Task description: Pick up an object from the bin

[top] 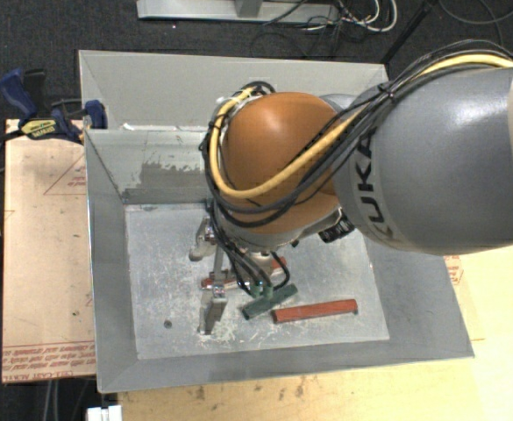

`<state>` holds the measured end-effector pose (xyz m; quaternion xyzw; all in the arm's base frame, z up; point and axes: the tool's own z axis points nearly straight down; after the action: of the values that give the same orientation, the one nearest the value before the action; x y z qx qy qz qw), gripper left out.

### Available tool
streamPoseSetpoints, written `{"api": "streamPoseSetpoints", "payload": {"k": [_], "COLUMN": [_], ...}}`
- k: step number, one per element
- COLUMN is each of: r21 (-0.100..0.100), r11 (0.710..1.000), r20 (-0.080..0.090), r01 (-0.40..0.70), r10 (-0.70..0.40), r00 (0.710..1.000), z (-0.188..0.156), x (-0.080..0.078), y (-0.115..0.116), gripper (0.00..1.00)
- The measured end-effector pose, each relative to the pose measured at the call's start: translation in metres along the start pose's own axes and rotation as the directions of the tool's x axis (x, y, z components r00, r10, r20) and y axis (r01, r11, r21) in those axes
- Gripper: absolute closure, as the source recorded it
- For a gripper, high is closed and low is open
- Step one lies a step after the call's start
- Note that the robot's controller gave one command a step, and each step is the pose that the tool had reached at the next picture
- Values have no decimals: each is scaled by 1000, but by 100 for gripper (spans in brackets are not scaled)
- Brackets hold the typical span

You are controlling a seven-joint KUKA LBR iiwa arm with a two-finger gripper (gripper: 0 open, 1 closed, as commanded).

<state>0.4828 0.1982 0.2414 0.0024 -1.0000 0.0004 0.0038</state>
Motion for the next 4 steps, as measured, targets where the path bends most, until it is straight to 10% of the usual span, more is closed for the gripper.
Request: {"api": "streamPoseSetpoints", "payload": {"k": [2,3,4], "r21": [-4,2,-1], "r11": [1000,992,982], "r20": [15,-7,24], "r01": [29,127,191], "r10": [-29,-127,-191], "r00": [999,992,981], "z": [43,42,51], "x": [-16,-33,-48], "y": [-19,-39,-45], "gripper": [0,0,0]}}
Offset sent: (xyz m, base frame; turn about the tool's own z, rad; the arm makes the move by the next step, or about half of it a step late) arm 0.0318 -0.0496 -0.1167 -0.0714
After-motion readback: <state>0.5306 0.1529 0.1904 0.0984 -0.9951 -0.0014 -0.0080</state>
